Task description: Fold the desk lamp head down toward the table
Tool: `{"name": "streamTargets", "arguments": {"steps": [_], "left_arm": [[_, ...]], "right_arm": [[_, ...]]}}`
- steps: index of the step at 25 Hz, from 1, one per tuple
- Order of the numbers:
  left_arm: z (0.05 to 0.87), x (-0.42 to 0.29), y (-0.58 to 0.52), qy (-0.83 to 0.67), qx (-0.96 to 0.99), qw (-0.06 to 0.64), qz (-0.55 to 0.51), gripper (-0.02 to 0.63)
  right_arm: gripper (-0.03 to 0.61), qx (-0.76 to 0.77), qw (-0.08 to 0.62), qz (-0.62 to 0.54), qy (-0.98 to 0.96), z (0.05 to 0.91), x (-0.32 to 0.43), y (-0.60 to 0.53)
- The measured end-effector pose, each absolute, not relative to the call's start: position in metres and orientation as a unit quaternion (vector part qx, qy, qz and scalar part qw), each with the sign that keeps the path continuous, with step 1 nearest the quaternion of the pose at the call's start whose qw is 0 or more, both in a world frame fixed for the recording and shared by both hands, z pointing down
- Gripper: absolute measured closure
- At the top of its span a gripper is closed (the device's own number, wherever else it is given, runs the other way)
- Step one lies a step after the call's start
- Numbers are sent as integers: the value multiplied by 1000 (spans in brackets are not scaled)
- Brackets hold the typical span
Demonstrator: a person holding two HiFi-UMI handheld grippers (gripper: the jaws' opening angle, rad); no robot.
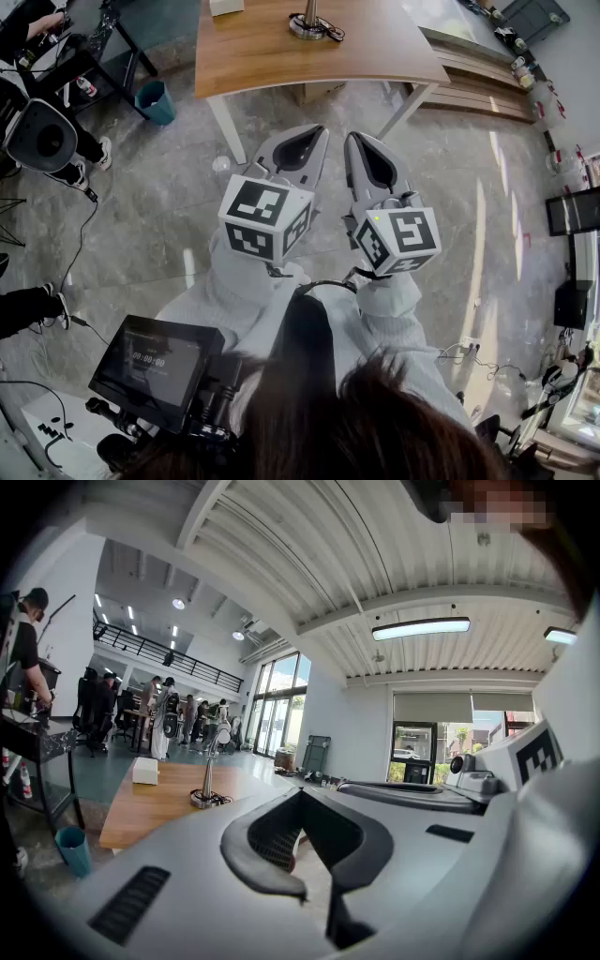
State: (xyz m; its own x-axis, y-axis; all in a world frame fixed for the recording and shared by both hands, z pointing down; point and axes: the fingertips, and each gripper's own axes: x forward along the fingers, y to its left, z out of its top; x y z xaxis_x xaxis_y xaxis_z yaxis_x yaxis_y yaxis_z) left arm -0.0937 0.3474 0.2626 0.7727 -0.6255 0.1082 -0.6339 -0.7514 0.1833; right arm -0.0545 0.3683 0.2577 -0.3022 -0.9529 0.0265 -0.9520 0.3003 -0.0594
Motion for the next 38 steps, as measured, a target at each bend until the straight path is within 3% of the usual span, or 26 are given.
{"name": "streamTargets", "arguments": {"steps": [25,38], "left_arm": [[283,-68,352,-361,925,115,32,612],[293,-33,140,-369,922,119,26,612]], "right_arm": [[577,-585,7,-56,809,277,-20,378],[577,-589,-11,-53,806,290,26,174]]}}
